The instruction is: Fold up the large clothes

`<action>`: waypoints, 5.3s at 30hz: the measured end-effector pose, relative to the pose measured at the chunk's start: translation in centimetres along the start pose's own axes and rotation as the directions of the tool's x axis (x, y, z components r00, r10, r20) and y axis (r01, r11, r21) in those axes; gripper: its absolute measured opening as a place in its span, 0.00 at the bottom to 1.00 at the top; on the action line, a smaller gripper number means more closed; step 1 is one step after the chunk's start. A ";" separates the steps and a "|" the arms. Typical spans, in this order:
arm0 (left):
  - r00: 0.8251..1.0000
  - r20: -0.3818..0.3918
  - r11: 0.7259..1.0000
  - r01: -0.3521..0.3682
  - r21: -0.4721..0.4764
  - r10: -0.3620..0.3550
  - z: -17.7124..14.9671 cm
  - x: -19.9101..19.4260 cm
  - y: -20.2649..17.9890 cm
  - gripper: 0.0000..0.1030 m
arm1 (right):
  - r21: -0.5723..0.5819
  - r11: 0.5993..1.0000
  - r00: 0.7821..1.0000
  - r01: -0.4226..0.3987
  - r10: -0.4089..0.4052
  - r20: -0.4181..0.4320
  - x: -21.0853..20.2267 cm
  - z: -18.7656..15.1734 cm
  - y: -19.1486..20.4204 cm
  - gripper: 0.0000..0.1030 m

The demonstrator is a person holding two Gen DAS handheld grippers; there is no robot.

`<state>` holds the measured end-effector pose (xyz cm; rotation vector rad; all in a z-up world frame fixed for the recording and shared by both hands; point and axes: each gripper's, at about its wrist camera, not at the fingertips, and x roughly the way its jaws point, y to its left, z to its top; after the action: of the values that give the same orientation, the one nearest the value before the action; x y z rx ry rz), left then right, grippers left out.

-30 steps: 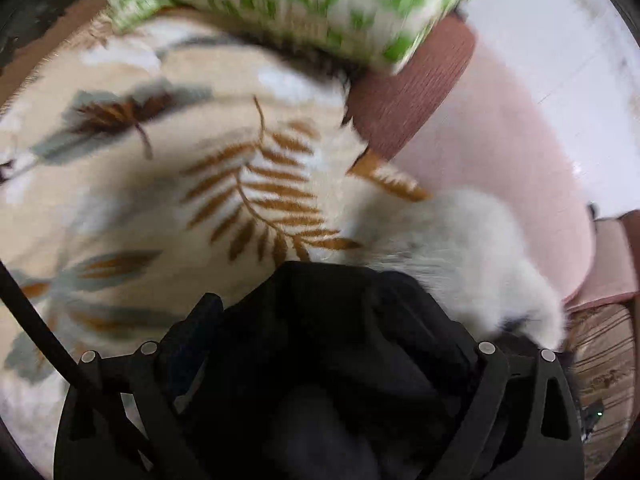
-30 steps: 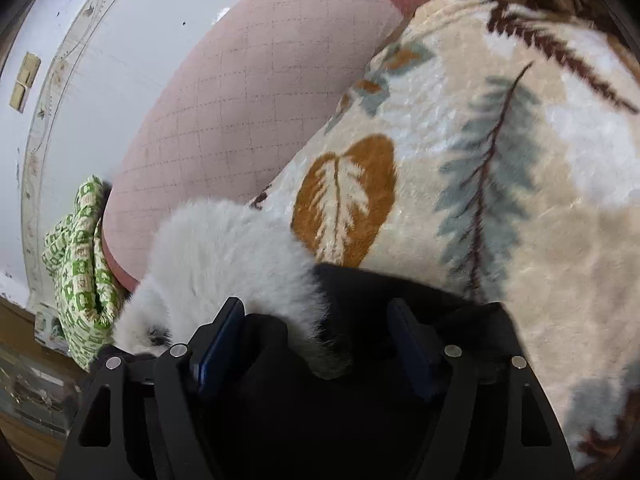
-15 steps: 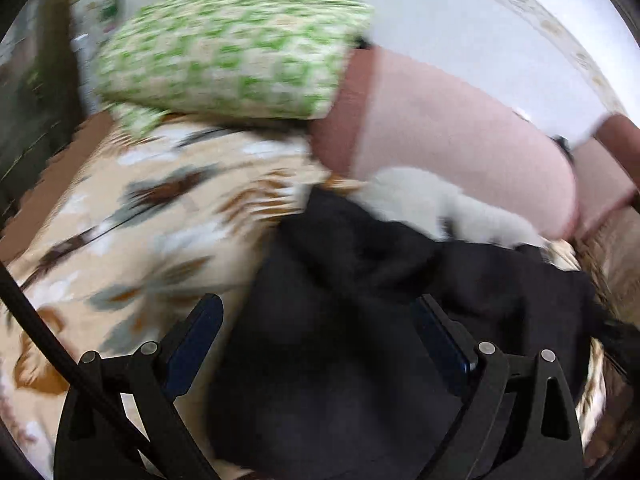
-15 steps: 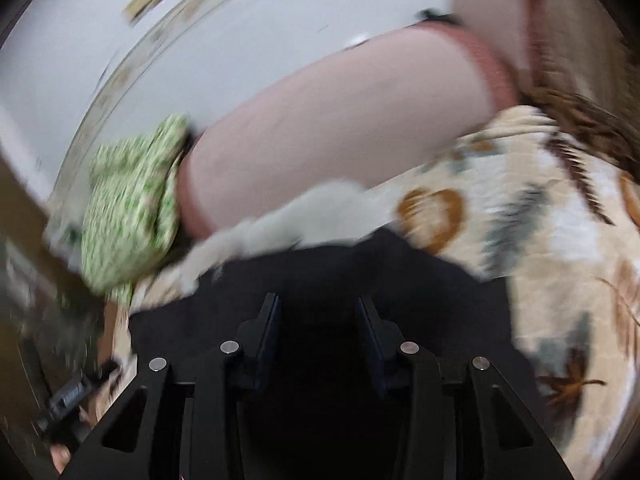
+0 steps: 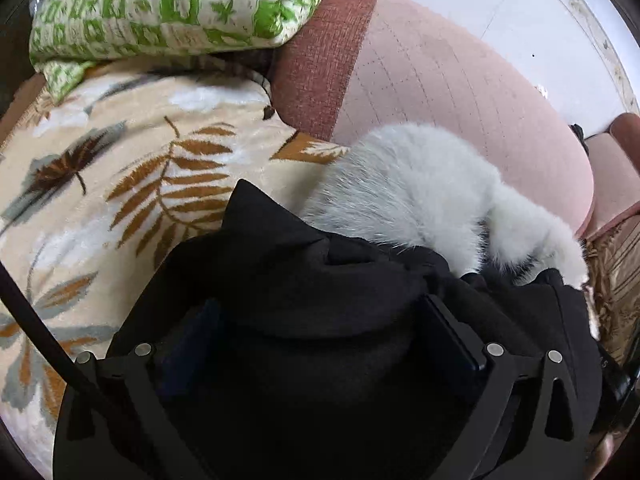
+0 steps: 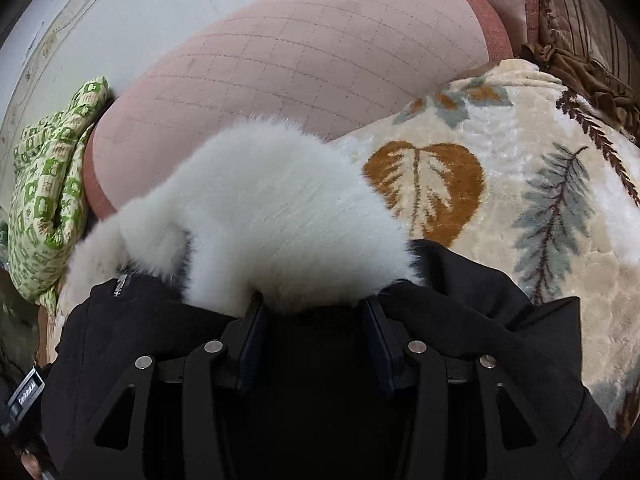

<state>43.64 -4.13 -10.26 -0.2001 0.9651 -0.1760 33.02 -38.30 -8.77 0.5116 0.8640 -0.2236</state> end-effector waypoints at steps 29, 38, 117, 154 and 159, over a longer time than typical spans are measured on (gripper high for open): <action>0.913 0.011 0.863 0.389 -0.322 -0.408 -11.6 -9.7 12.5 0.91 | 0.321 0.890 0.944 -0.325 0.324 0.057 -11.6 -15.4 -9.7 0.95; 0.945 -0.047 0.933 0.309 -0.184 -0.322 -10.5 -7.6 6.5 0.82 | 0.336 0.885 0.947 -0.322 0.300 0.117 -9.0 -13.2 -8.5 0.96; 1.000 0.016 0.966 0.001 -0.259 0.004 -10.6 -13.6 13.2 0.87 | -0.097 0.995 0.984 -0.002 0.019 0.177 -16.0 -10.3 0.9 0.93; 0.993 0.117 1.000 -0.013 -0.001 0.013 -14.7 -19.6 5.1 0.86 | 0.277 0.955 0.993 -0.104 0.087 0.073 -23.4 -18.0 -15.1 0.61; 0.977 0.152 0.988 -0.151 0.013 0.147 -14.1 -19.3 5.3 0.86 | 0.136 0.990 0.977 -0.046 0.016 0.213 -27.9 -17.0 -13.1 0.66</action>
<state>21.52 4.30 -4.04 -0.1158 0.8237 -0.0344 -1.13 -41.20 -0.82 0.6206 0.6345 -0.3059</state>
